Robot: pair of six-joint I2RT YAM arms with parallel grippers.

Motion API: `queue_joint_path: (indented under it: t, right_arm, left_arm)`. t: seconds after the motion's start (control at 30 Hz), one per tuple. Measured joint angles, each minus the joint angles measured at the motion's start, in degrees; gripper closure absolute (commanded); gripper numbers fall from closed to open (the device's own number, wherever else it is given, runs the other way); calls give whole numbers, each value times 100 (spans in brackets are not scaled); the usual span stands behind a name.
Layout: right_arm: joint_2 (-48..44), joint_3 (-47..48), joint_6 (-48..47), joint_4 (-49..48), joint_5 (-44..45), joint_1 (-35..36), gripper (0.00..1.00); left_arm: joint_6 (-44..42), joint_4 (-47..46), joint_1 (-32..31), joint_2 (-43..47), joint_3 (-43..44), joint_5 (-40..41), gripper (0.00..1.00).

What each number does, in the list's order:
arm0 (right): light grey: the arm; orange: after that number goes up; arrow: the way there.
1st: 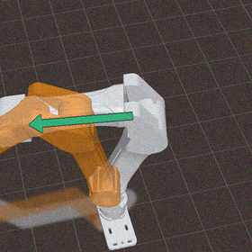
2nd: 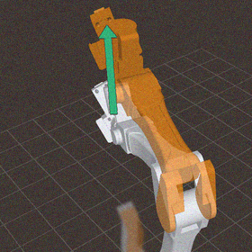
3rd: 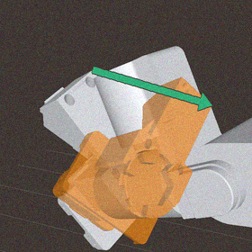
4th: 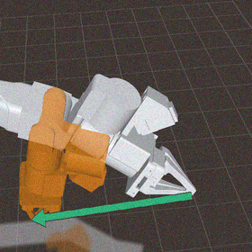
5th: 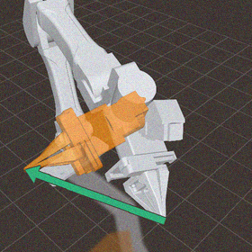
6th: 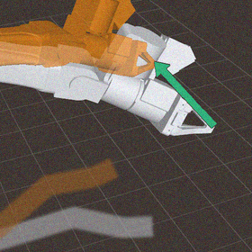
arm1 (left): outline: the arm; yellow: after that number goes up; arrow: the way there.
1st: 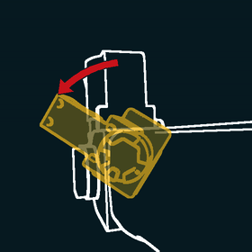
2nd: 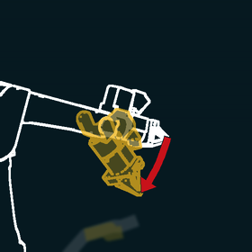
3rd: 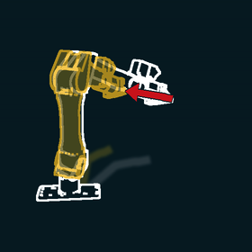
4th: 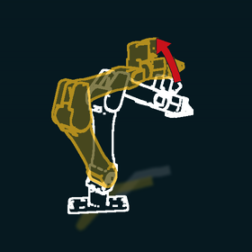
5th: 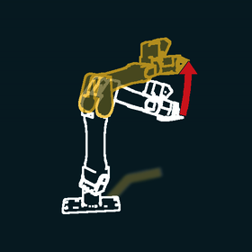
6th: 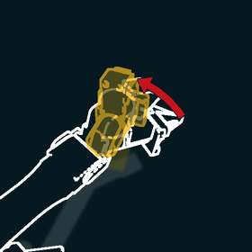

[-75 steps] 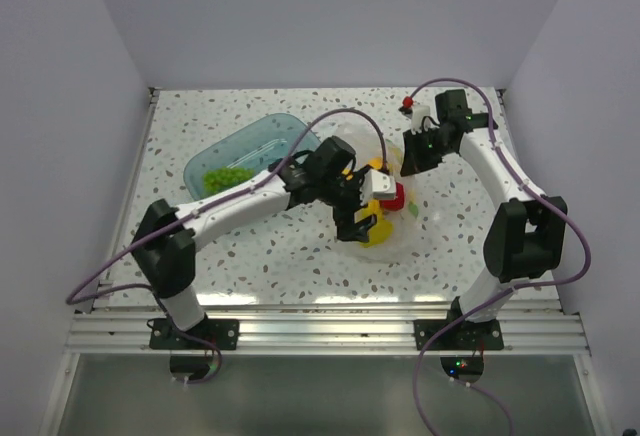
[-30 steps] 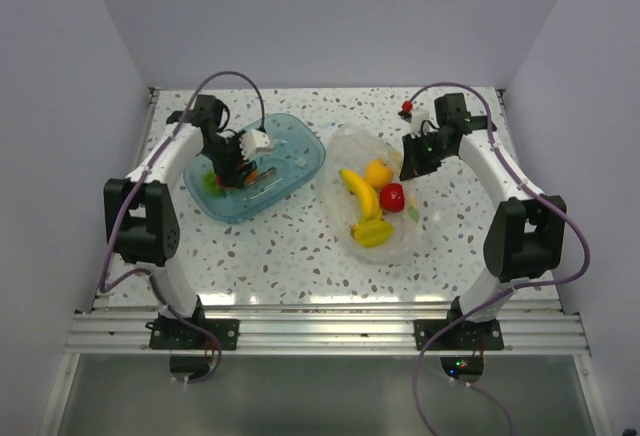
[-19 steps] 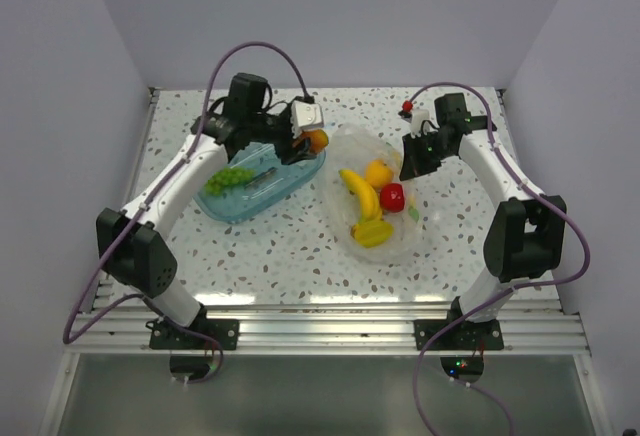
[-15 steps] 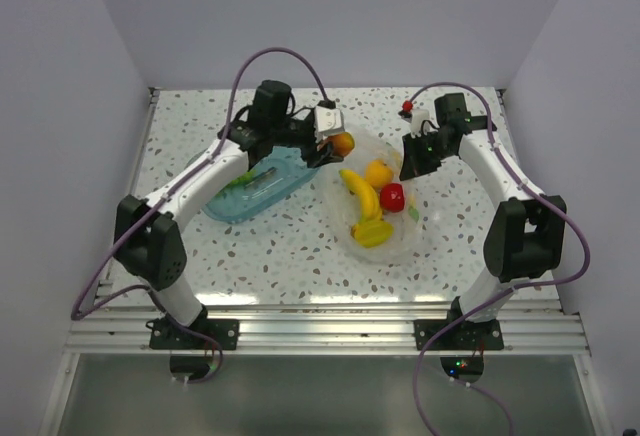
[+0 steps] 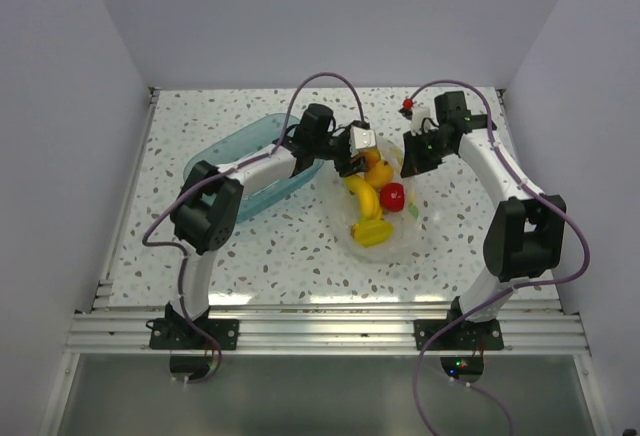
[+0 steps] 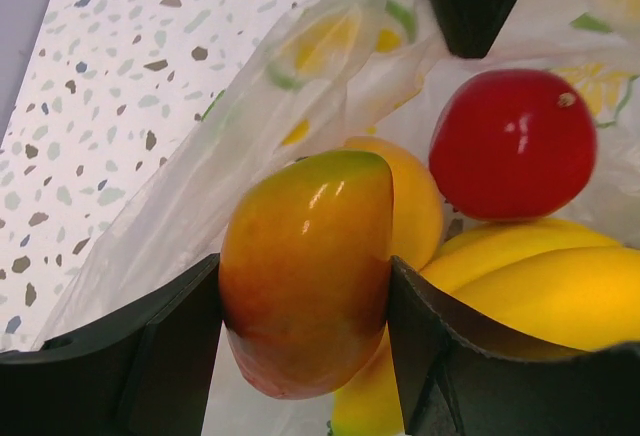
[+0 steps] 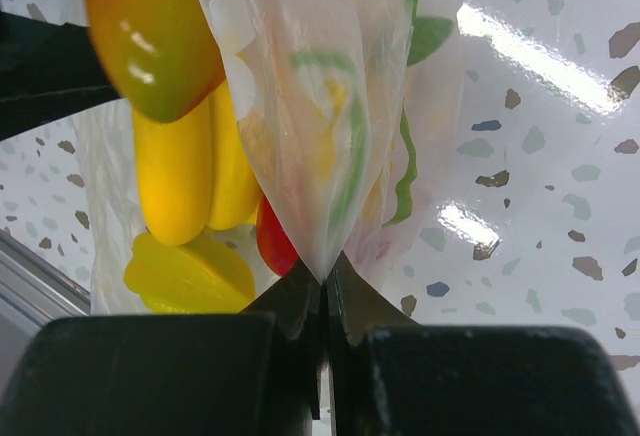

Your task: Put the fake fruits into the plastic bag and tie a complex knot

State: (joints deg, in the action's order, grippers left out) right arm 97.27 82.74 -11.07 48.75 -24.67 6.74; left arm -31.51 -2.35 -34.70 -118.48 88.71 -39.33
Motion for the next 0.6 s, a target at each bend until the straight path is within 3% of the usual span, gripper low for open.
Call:
queue_joint_path:
  t: [0.27, 0.5, 0.57, 0.6]
  right_arm:
    - [0, 94, 11, -37, 122, 0, 100]
    - [0, 103, 7, -44, 122, 2, 100]
    - [0, 103, 7, -46, 120, 2, 100]
    - [0, 103, 7, -46, 120, 2, 100]
  left_arm:
    - [-457, 151, -22, -597, 413, 990, 54]
    - [-691, 555, -68, -708, 483, 1781, 16]
    - [-662, 691, -68, -656, 479, 1808, 0]
    - [-610, 782, -68, -603, 466, 1784, 0]
